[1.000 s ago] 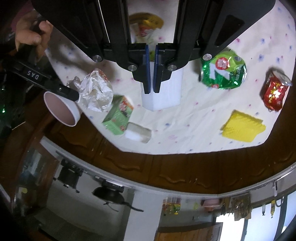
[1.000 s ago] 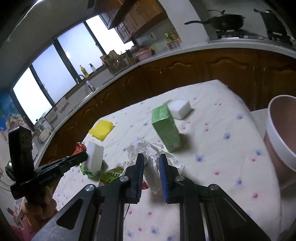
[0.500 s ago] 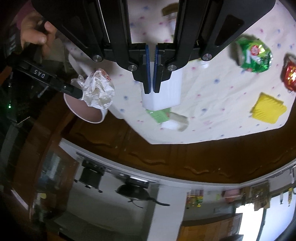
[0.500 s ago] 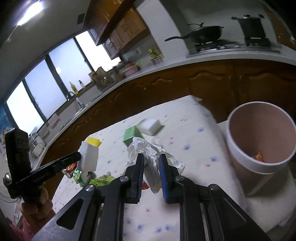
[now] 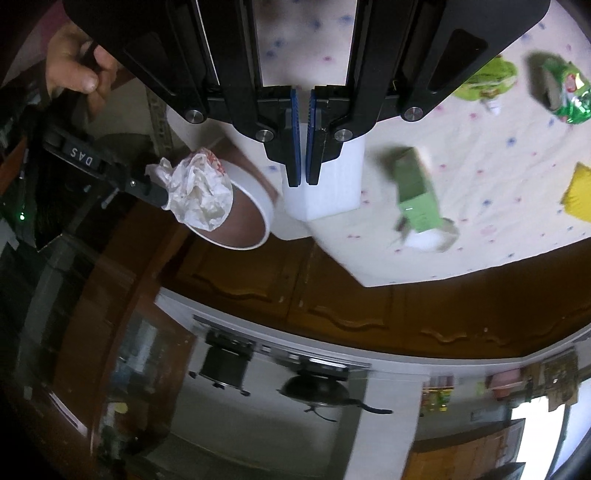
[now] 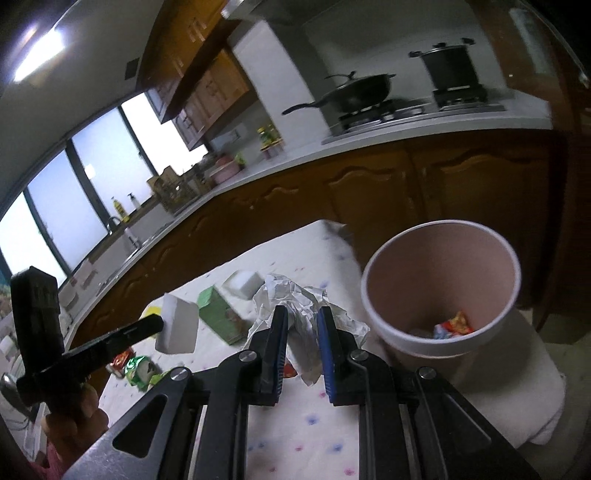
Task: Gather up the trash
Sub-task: 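Carry the sponge and tissue to the bin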
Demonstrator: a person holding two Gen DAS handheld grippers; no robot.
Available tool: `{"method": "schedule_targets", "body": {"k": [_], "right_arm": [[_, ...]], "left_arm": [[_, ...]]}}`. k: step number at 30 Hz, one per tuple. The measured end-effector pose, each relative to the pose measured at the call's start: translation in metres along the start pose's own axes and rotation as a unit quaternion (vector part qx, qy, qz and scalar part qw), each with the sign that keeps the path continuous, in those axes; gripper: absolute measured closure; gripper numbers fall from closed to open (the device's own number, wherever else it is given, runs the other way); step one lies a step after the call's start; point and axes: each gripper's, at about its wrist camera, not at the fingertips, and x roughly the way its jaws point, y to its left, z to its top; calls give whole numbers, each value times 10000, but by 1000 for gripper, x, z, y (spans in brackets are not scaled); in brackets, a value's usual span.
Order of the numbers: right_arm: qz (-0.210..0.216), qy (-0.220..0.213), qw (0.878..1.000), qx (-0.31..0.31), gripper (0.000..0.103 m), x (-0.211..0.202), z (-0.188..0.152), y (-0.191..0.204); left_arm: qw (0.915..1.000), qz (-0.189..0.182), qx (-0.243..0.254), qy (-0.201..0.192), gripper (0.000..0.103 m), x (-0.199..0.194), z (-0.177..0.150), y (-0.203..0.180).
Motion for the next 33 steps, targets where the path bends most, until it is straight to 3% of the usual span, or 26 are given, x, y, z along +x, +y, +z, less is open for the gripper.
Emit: {"method": "schedule_targets", "body": {"k": [10,22,33], "right_arm": [[-350,-294,9985,284,86,-15,22,-48],[-669,-312,9962,462,86,-7,36,-93],[-828,-178,9948,566,86,11,44,-126]], "left_arm": [[9990,-407,153,66,101,32,21,-42],[9946,-916,270,410,101,95,48,-83],[9920,-961,188,795,101,160,54,-100]]}}
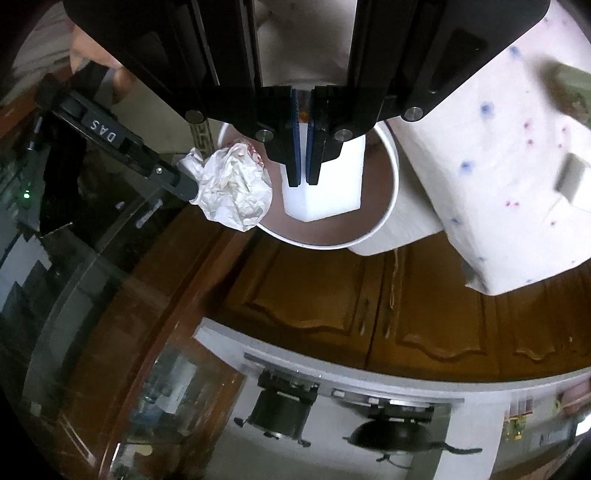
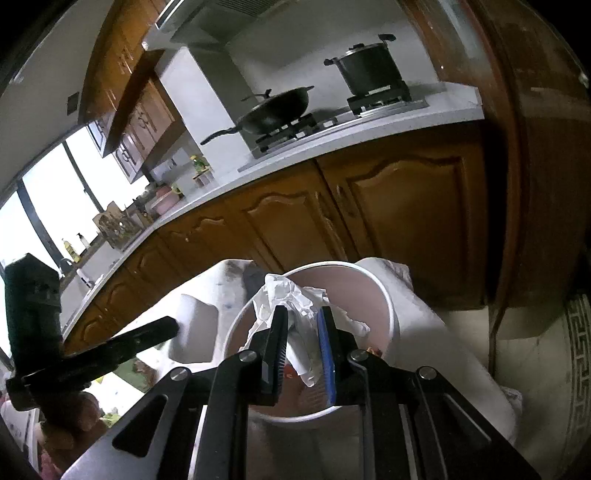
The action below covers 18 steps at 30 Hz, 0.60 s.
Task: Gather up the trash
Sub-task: 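Carry the sponge and tissue to the bin, then open both tools over the bin to drop the sponge and tissue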
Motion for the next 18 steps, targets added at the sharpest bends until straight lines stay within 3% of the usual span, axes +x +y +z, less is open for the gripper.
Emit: {"method": "schedule_targets", "body": {"k": [12,15,18], "right_arm": [[-70,215,9997,72,85,24,0,-13],[-90,263,9995,139,74,28,0,-16],[-129,242,9995,180,54,27,1,-18]], "left_arm": [[9996,73,15,290,99,38,-2,0],[9991,112,-37,404,96,44,-5,4],[9991,138,-51,405,78,43,-7,6]]}}
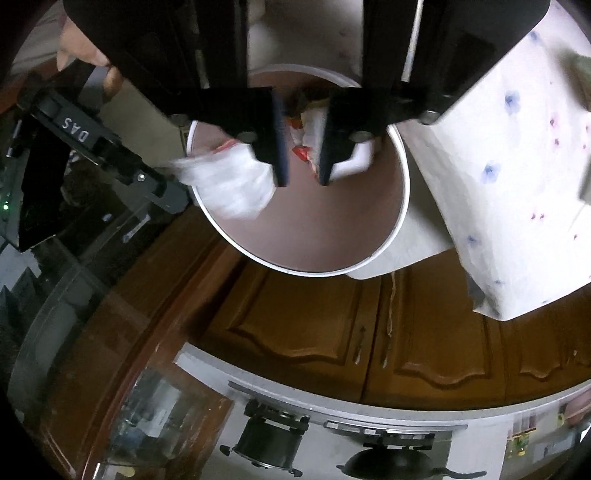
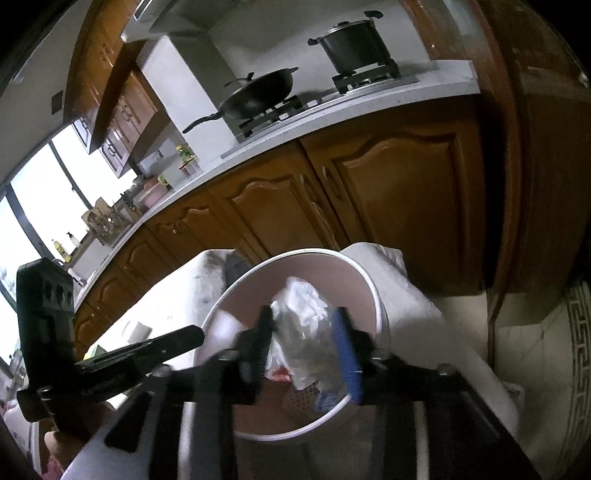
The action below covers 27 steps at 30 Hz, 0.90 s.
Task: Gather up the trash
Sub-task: 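Open both tools over the bin to drop the sponge and tissue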
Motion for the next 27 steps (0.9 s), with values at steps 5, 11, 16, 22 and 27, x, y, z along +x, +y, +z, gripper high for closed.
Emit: {"method": "schedule_targets", "body": {"k": [5,11,16,22,27], "right_arm": [[19,-41,10000,70,45,-3,0,-1],[71,-145,9998,129,23,-12,0,1],[99,-212,9997,97,15,-20,-3,8],[182,-243,9995,100,14,-28,-6,18],[277,-221,9993,68,14,-31,-12,29]], "left_arm": [[9999,24,-102,-61,58,-5,-2,3],[9997,137,-188,-123,38,-15,-7,10],[9993,187,-240,-197,37,-33,-17,15],[9978,340,-358,-443,32,-68,-32,26],[9953,585,-424,-649,30,-97,-45,38]]}}
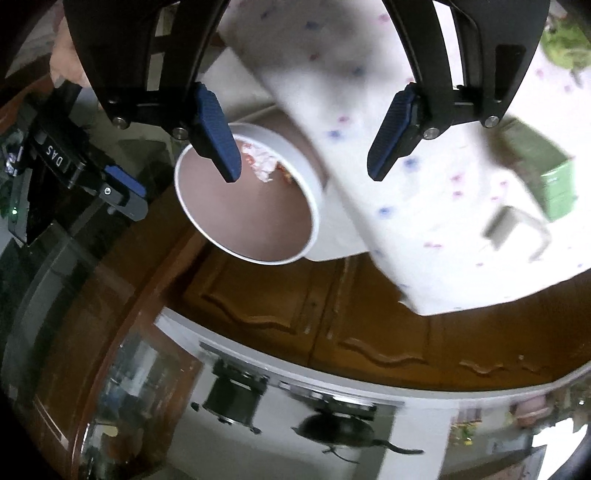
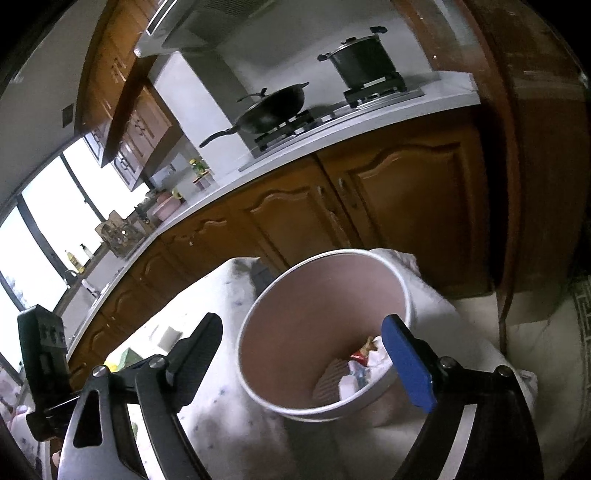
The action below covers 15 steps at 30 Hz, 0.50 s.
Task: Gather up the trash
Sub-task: 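Open both tools over the bin to drop the sponge and tissue, then grasp the green juice pouch with the left tool while the right tool grasps the green carton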
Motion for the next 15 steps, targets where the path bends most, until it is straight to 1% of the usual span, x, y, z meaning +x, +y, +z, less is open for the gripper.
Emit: {"method": "schedule_targets", "body": {"k": [5,8,11,15], "right_arm": [[121,72,9999,-62,13,-1,-8,17],[219,135,9996,-141,13,-1,-17,34],[257,182,9993,-190,13,1,-21,42],[386,267,9985,-291,13,2,-33,63]], "left_arm": [[9995,147,-227,-139,29,-27,-10,24],[9989,245,-330,-231,29,-42,-17,37],[9981,354,-419,-276,29,-55,-24,51],[9966,512,-563,-306,29,-72,-36,72]]}}
